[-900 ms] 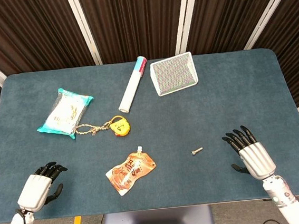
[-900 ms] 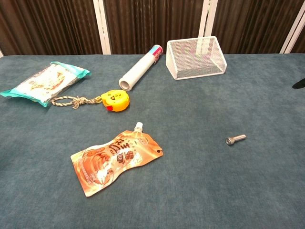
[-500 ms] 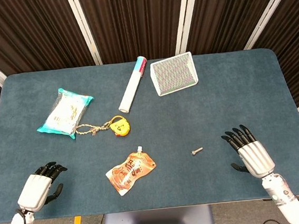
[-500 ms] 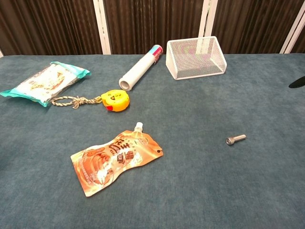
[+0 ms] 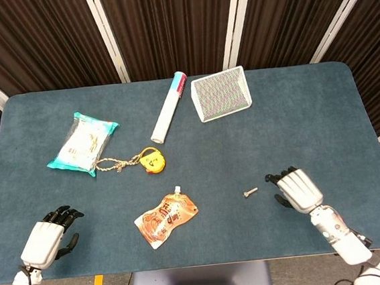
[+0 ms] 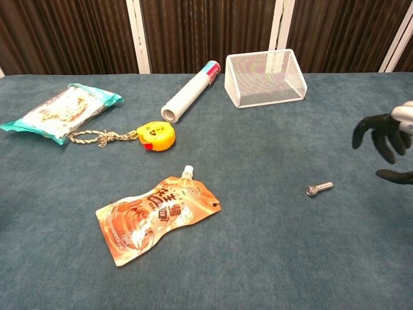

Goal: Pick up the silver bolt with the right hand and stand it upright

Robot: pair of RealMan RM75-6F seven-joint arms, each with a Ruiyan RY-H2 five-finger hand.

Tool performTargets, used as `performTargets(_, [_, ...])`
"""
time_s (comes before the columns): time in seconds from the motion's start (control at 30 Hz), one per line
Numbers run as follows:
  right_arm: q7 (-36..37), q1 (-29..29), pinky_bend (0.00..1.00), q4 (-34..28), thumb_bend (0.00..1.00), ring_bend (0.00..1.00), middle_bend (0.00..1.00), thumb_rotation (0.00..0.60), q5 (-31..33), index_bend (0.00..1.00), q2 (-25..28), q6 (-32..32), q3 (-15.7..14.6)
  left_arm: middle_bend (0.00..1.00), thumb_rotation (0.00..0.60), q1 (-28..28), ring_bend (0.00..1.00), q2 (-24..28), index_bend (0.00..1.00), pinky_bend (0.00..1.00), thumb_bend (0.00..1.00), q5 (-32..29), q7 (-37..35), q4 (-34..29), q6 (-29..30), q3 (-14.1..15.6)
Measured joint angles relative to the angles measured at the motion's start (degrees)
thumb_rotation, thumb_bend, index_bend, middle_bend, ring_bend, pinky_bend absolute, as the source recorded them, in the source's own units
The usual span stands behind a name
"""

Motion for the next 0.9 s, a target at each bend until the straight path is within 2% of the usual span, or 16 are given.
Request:
performTargets(0.53, [-5.00, 4.83, 0.67, 3.89, 0.40, 0.73, 0.76, 0.600, 5.48, 0.48, -4.32, -9.96, 0.45, 0.30, 0.600, 0.05, 0.20, 0.16, 0.31, 0.35, 0.43, 0.11, -0.23, -0.04, 0.08, 0.00])
performTargets(0.9, [-4.51, 6.09, 0.69, 7.35, 0.41, 0.75, 0.78, 0.600, 6.60, 0.52, -7.42, -11.27, 0.05, 0.30, 0.600, 0.06, 0.20, 0.27, 0.31, 0.35, 0.43, 0.10, -0.69, -0.03, 0.14, -0.05])
